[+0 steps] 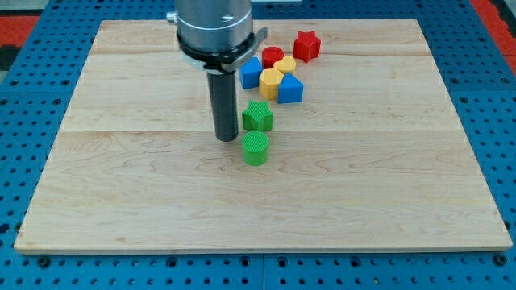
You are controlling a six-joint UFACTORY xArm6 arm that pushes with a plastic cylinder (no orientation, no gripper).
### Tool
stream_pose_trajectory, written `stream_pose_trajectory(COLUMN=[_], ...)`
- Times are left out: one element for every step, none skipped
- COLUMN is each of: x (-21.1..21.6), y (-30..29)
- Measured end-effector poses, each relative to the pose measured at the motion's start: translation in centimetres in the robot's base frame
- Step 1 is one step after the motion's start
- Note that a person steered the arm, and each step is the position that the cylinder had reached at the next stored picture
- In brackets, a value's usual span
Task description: Move the green star diagonal to top right of the green circle
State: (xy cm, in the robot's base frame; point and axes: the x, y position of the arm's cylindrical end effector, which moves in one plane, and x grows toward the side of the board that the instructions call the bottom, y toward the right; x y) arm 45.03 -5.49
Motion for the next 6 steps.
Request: stream_pose_trajectory(x=[-2.6,-2.4,-2.0,-2.0,-2.0,-0.6], y=[0.8,2.2,5.1,8.7,13.0,14.2])
